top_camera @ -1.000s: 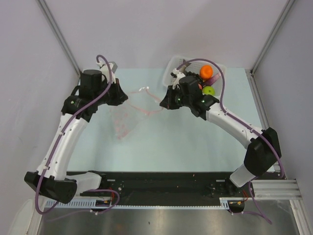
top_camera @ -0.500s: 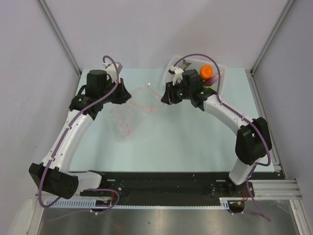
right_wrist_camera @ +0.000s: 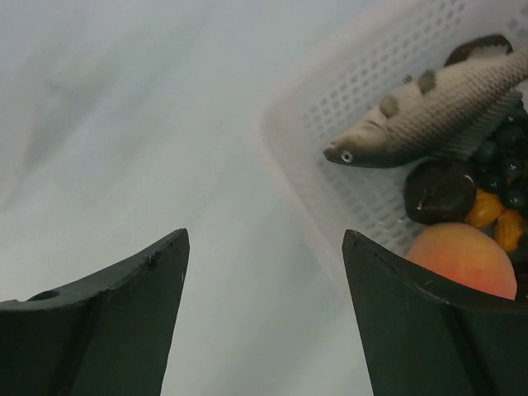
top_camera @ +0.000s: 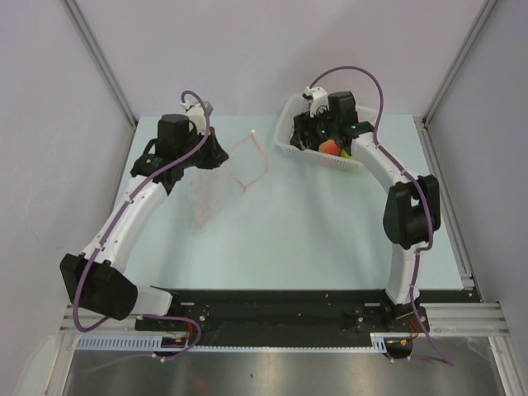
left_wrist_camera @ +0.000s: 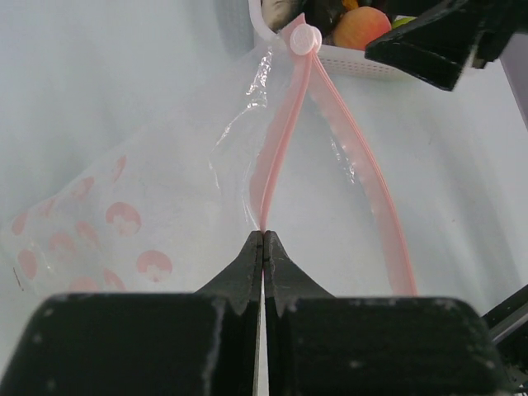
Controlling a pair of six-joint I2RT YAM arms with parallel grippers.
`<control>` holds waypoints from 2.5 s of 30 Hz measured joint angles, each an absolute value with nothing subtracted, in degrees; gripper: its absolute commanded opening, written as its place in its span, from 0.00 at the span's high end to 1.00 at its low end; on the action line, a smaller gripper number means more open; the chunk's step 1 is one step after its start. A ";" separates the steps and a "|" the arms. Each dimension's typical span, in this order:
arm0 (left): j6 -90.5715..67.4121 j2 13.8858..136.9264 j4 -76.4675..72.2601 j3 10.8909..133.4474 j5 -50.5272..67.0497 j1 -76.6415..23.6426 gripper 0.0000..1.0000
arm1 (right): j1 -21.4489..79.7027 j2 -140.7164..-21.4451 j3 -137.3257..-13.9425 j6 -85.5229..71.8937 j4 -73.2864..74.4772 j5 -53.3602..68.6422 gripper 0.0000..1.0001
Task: Place the food in the zip-top bag and seal the zipper
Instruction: Move the bin to the center of the board, then pick up the fake fish from the bin.
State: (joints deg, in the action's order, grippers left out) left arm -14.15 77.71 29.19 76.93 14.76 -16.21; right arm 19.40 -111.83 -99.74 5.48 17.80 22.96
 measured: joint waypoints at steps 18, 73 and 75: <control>-15.20 78.41 27.40 75.42 14.15 -16.21 1.00 | 14.13 -121.38 -100.95 23.11 28.10 22.48 0.66; -15.00 83.59 24.38 73.41 12.10 -19.75 1.00 | 6.22 -134.76 -114.19 -11.42 17.12 7.99 0.28; -15.00 83.70 24.38 73.41 12.10 -19.75 1.00 | 6.22 -135.59 -114.37 -11.86 16.97 8.27 0.31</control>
State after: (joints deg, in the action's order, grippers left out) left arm -15.00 83.70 24.38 73.41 12.10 -19.75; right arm 6.22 -135.59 -114.37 -11.86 16.97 8.27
